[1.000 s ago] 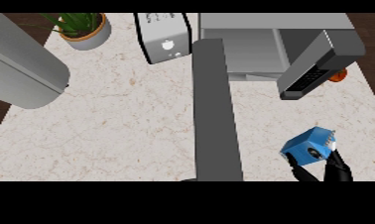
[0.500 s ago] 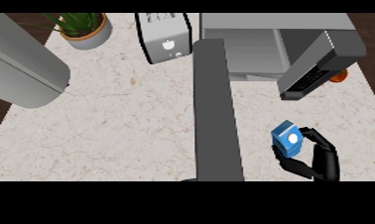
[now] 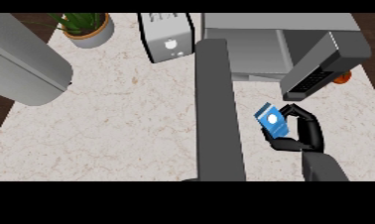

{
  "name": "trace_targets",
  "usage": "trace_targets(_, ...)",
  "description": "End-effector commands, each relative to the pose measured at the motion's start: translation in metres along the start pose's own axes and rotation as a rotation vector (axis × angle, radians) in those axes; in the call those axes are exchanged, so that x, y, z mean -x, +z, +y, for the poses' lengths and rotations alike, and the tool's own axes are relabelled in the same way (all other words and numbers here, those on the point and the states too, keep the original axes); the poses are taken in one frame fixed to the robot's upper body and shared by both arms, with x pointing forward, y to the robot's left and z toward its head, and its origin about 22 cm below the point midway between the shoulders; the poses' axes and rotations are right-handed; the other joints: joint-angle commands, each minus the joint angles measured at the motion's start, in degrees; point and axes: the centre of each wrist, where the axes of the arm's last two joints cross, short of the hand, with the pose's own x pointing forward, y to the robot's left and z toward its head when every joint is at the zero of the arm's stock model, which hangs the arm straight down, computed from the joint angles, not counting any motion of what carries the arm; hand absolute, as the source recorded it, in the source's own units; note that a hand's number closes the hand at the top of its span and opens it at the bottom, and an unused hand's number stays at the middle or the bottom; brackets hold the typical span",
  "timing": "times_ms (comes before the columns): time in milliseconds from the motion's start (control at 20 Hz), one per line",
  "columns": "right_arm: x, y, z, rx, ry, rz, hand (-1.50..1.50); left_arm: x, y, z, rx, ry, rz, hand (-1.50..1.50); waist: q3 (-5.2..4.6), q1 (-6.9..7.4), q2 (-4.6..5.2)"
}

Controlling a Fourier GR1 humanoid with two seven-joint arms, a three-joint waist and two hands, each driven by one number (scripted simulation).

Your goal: Pick up the milk, place it into the microwave and close the microwave

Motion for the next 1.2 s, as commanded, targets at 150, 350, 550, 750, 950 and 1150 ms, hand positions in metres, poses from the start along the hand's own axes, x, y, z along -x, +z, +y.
trace_targets(150,-0.018,-0.034,0.037,-0.156,-0.166,-0.069,1.50,0.007,-0.012,-0.008,-0.020,-0.009,0.021,-1.50,-0.11,-1.32,-0.26)
trace_targets(350,-0.040,-0.037,0.051,-0.116,-0.091,-0.124,1.50,0.003,0.005,-0.001,-0.040,-0.017,0.023,-1.50,-0.12,-1.27,-0.38)
trace_targets(550,-0.072,-0.060,0.054,-0.116,-0.093,-0.102,1.50,0.012,0.013,0.014,-0.036,-0.011,0.027,-1.50,-0.15,-1.33,-0.43)
trace_targets(750,-0.084,-0.090,0.068,-0.069,-0.057,-0.115,1.50,-0.003,0.023,0.015,-0.039,-0.036,0.024,-1.50,-0.10,-0.67,-0.31)
trace_targets(950,-0.086,-0.108,0.075,-0.092,0.014,-0.110,1.50,0.006,0.015,0.013,-0.029,-0.004,0.040,-1.50,-0.08,-0.62,-0.19)
trace_targets(1150,-0.111,-0.149,0.101,-0.081,0.156,-0.125,1.50,0.010,0.007,0.016,-0.026,-0.015,0.026,-1.50,-0.10,-0.11,-0.05)
